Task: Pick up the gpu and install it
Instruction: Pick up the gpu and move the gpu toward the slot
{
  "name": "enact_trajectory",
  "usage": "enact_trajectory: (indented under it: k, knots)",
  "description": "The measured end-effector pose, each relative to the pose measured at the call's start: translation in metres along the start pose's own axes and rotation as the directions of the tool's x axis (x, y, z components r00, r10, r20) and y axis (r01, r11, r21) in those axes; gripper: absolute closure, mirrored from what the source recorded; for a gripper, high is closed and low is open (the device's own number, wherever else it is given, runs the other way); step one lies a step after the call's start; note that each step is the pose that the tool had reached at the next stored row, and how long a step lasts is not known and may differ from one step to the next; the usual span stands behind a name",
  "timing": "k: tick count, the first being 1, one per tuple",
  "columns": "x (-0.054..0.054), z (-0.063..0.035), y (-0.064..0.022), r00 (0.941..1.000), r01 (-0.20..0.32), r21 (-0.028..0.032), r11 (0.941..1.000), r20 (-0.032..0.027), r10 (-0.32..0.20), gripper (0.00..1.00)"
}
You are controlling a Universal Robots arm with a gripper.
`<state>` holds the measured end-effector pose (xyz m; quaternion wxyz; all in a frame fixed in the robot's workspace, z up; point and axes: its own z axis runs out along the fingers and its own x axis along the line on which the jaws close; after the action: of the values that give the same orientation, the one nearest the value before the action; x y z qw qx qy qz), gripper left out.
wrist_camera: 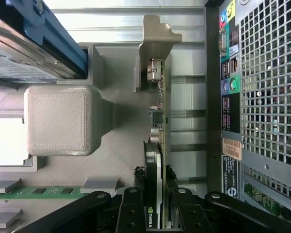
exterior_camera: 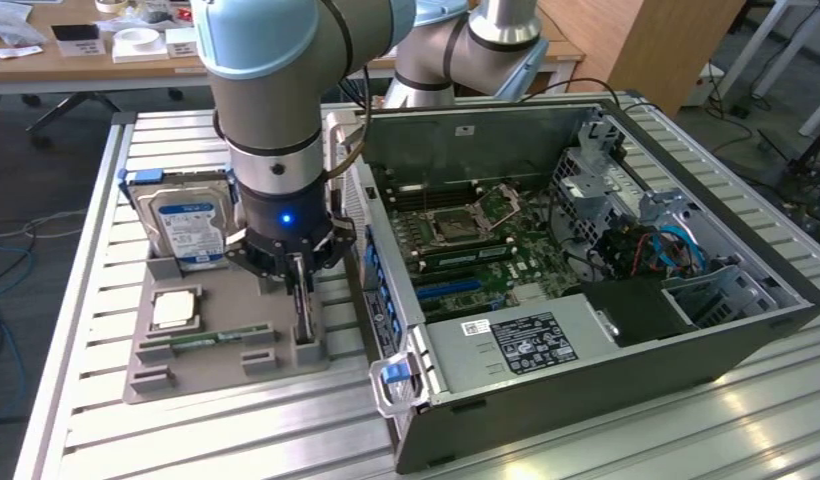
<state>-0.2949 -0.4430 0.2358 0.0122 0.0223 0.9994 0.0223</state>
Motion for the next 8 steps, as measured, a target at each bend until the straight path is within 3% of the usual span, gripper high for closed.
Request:
enact_trajectory:
  k: [8]
  knots:
    - [0.000,-0.0162,0.0007,1.0000,0.007,-0.0001,1.0000,-0.0004,-0.007,0.73]
